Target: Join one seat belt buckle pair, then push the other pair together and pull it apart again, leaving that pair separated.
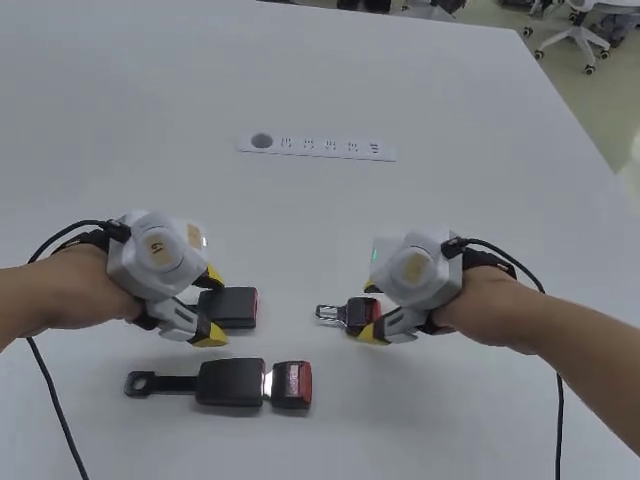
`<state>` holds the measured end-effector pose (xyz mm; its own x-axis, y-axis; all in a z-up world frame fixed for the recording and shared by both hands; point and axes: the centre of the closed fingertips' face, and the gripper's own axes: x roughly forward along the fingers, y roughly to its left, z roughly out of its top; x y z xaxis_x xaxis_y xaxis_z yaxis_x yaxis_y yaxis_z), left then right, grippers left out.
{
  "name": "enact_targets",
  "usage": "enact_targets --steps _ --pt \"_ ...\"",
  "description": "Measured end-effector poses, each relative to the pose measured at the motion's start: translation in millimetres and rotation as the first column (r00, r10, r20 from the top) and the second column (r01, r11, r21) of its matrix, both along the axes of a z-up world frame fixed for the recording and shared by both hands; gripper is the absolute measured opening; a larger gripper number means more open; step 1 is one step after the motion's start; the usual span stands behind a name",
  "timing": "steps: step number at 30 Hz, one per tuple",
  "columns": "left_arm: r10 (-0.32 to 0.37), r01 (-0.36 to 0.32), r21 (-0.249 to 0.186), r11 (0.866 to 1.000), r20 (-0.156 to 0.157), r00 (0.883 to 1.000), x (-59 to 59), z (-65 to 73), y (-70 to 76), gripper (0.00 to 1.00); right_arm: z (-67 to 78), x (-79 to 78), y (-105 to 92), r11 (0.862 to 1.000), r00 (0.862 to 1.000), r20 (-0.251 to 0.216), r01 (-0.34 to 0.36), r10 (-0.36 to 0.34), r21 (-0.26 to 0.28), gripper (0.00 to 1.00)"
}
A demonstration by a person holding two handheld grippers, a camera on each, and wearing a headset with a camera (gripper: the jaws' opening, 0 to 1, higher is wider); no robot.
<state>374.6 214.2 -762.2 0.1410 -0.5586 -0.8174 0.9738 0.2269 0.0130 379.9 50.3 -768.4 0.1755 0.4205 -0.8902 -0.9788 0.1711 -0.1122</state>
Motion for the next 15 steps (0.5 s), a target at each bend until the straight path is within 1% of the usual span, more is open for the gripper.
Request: enact_targets --steps 3,5,10,12,14,15 --pt "-0.003 0.003 0.002 1.000 -0.003 1.000 2.1 -3.3 1.2 0.46 0.9 -2.2 0.8 1.000 1.000 -0.006 0.001 -0.001 0.000 0.37" --pt "-0.006 0.007 0.006 1.000 -0.005 1.000 5.3 -7.9 4.3 0.46 -2.4 -0.5 0.4 1.000 1.000 -0.007 0.001 -0.001 0.002 0.37" --pt "-0.018 0.018 0.020 1.000 0.000 1.000 4.8 -9.5 5.2 0.45 -7.2 -0.7 2.8 1.000 1.000 -0.015 -0.014 0.014 0.003 0.37" --pt "-0.017 0.017 0.025 1.000 0.003 1.000 4.7 -8.7 5.0 0.44 -9.6 -1.2 3.3 1.000 1.000 -0.017 -0.022 0.022 0.003 0.35" --pt "-0.016 0.016 0.031 0.999 0.005 1.000 5.5 -10.2 6.0 0.43 -11.9 1.7 4.7 1.000 1.000 -0.018 -0.023 0.024 0.009 0.34" --pt "-0.018 0.018 0.034 0.999 0.005 1.000 6.0 -11.2 6.9 0.43 -10.2 1.1 6.3 1.000 0.999 -0.019 -0.026 0.027 0.013 0.33"
